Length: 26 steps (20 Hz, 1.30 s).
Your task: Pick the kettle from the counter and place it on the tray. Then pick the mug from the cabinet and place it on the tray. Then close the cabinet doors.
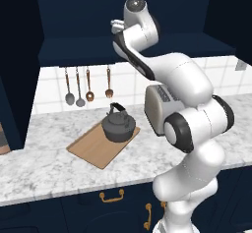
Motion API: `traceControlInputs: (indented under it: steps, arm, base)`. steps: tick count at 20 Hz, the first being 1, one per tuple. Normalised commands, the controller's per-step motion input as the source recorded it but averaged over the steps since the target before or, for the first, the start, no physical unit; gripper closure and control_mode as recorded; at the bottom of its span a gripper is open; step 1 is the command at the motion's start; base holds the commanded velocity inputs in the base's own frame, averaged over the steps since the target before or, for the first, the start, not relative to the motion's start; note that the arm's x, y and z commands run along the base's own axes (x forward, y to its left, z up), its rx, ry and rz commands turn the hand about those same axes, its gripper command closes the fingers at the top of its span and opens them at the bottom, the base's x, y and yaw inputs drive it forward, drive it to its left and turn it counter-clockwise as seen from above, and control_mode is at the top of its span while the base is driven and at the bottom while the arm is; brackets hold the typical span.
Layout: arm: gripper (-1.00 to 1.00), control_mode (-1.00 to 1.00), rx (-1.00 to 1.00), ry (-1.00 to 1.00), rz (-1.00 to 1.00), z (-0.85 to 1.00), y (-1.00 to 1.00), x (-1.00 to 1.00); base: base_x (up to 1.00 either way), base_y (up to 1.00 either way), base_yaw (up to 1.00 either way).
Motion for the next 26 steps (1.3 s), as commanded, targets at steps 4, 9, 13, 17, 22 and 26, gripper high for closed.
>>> traceControlInputs:
  steps: [4,9,13,17,22,26]
  arm:
    - [1.00,-1.00,0.00,-0.04,0.01,0.00,0.00,-0.61]
    - [1.00,-1.00,0.00,0.00,0.13,0.00,0.02,-0.89]
    - [1.00,-1.00,-0.01,0.00,0.48,0.00,0.00,-1.00]
    - [1.00,-1.00,-0.06,0.04,0.75,-0.11,0.28,-0.84]
    - [1.00,-1.00,-0.11,0.14,0.64,-0.54,0.68,-0.75]
    - [1.00,-1.00,-0.07,0.10,0.38,-1.00,0.66,-0.44]
  base:
    - [0.00,0.00,0.00]
    - [0.00,0.00,0.00]
    - [0.00,0.00,0.00]
    - [0.00,0.00,0.00]
    - [0.00,0.00,0.00]
    - [0.00,0.00,0.00]
